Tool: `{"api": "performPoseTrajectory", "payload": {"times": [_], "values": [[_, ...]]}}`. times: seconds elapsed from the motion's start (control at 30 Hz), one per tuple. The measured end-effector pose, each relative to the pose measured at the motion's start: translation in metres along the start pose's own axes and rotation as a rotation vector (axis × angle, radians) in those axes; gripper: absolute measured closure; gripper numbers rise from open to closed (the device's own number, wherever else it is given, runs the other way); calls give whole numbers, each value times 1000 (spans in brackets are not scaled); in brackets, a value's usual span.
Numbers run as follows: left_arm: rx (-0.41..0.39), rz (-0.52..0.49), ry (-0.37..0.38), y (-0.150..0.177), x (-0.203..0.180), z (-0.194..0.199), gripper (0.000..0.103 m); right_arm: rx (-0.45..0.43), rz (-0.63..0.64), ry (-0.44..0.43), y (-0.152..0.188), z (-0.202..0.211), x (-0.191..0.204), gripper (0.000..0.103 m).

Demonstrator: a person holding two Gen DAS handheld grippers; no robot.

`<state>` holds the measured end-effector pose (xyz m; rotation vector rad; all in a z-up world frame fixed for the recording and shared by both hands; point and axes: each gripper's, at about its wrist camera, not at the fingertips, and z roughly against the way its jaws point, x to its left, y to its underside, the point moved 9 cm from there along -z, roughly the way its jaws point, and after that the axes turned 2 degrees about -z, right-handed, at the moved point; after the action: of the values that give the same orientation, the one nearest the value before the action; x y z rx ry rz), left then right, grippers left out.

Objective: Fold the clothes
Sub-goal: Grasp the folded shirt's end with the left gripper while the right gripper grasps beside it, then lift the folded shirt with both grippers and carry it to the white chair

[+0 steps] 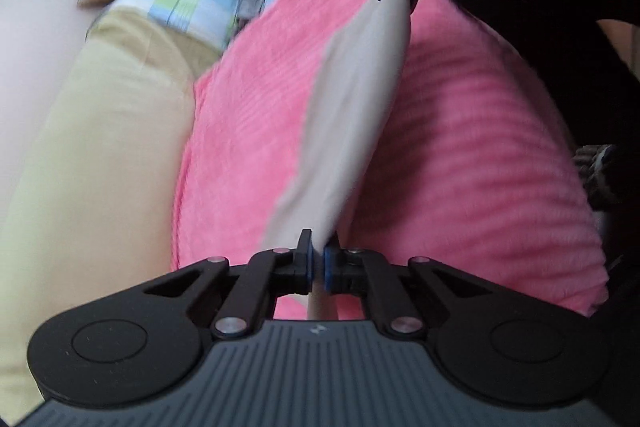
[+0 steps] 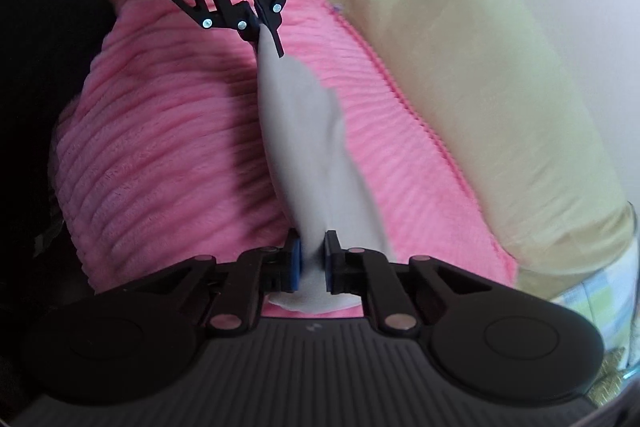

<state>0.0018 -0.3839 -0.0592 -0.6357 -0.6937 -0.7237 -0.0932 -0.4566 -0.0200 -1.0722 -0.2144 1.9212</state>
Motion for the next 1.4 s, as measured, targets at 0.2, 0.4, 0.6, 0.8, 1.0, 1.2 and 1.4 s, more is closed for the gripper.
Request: {"api": "performPoseTrajectory", "payload": {"times": [0.2, 0.4, 0.6, 0.8, 1.0, 1.2, 1.4], "values": [[-114, -108, 25, -82, 14, 10, 100, 51, -129, 65, 37, 73, -23, 95], [-262, -206, 79, -213, 2, 4, 100, 145, -287, 118, 112, 153, -44, 95], [-422, -256, 138, -378, 1, -24, 100, 230, -524, 242, 226, 227, -101, 95], [-636, -253, 95, -562, 4, -49, 100, 380, -612, 487, 346, 304, -171, 96], [-773, -284, 67, -658, -67, -84, 100, 579, -465, 854, 447, 380, -204, 95], [-697, -406, 218, -655, -184, -145, 100, 715, -645, 722, 549, 337, -109, 96], [-683, -471, 239, -635, -212, -166, 100, 730, -746, 645, 555, 313, -69, 96]]}}
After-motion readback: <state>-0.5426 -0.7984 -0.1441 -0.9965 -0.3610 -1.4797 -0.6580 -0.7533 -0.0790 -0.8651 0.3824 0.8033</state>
